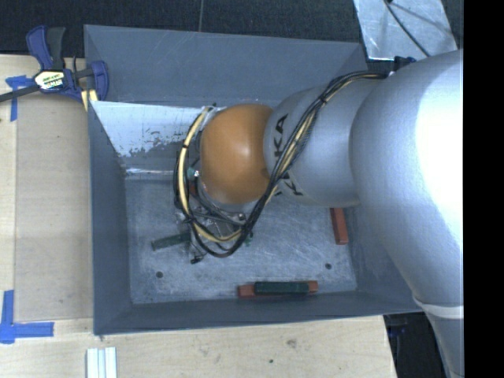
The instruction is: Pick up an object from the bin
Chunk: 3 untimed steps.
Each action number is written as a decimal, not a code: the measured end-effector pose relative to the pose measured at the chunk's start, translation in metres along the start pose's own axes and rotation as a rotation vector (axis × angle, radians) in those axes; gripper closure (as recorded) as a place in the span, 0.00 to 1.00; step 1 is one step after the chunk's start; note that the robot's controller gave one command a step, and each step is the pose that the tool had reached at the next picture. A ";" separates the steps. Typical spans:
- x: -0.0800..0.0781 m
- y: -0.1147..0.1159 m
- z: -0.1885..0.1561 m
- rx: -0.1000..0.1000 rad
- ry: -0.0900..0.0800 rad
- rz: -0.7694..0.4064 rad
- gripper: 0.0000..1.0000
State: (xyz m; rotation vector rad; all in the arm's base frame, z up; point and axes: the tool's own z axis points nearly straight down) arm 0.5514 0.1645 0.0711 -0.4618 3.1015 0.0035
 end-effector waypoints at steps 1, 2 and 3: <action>0.011 -0.002 -0.156 0.002 -0.002 -0.190 1.00; 0.012 -0.002 -0.154 0.000 0.003 -0.188 0.00; -0.002 0.017 -0.025 -0.001 0.010 -0.197 0.00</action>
Offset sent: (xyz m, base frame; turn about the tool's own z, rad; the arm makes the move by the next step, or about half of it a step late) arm -0.0128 -0.0054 0.1536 -0.1912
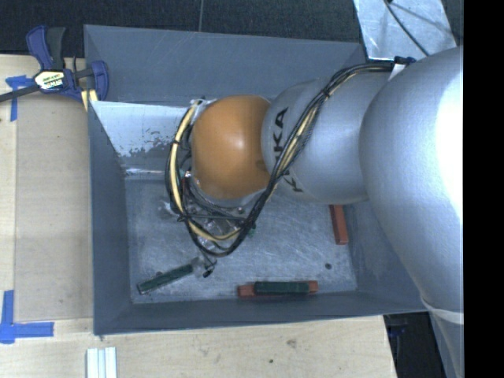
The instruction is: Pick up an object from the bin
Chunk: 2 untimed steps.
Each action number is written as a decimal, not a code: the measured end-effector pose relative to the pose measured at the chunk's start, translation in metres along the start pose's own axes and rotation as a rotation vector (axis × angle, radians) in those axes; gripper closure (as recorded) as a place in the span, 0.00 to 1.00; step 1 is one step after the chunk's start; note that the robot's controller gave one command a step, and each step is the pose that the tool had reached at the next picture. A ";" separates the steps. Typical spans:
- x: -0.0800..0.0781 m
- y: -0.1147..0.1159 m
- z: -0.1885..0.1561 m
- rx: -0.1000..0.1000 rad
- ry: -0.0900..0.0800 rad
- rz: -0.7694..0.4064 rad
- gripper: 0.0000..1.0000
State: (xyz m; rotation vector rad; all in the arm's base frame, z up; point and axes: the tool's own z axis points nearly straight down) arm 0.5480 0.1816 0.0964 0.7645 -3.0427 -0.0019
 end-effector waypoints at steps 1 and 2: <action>0.041 0.035 0.026 0.002 -0.008 -0.017 0.00; 0.041 0.035 0.026 0.001 -0.008 -0.014 1.00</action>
Offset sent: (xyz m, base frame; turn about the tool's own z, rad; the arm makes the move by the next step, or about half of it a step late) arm -0.0535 0.0113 -0.0264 -0.0168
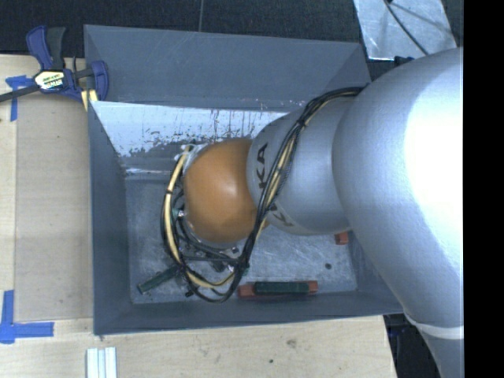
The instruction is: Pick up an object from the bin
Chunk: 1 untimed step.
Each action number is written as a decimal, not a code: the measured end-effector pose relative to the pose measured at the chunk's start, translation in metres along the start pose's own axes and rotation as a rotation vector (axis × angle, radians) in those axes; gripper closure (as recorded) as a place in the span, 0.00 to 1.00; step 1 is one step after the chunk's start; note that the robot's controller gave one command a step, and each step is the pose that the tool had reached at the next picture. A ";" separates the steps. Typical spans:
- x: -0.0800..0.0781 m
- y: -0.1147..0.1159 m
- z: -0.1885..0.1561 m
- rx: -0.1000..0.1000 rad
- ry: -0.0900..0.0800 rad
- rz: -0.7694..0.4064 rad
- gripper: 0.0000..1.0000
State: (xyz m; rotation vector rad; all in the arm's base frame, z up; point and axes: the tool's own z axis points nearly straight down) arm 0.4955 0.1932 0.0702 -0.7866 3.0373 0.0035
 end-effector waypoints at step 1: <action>-0.057 0.006 -0.151 0.003 -0.007 -0.340 1.00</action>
Offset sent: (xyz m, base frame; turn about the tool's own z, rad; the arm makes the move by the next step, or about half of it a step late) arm 0.0440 0.0315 0.1469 -0.3415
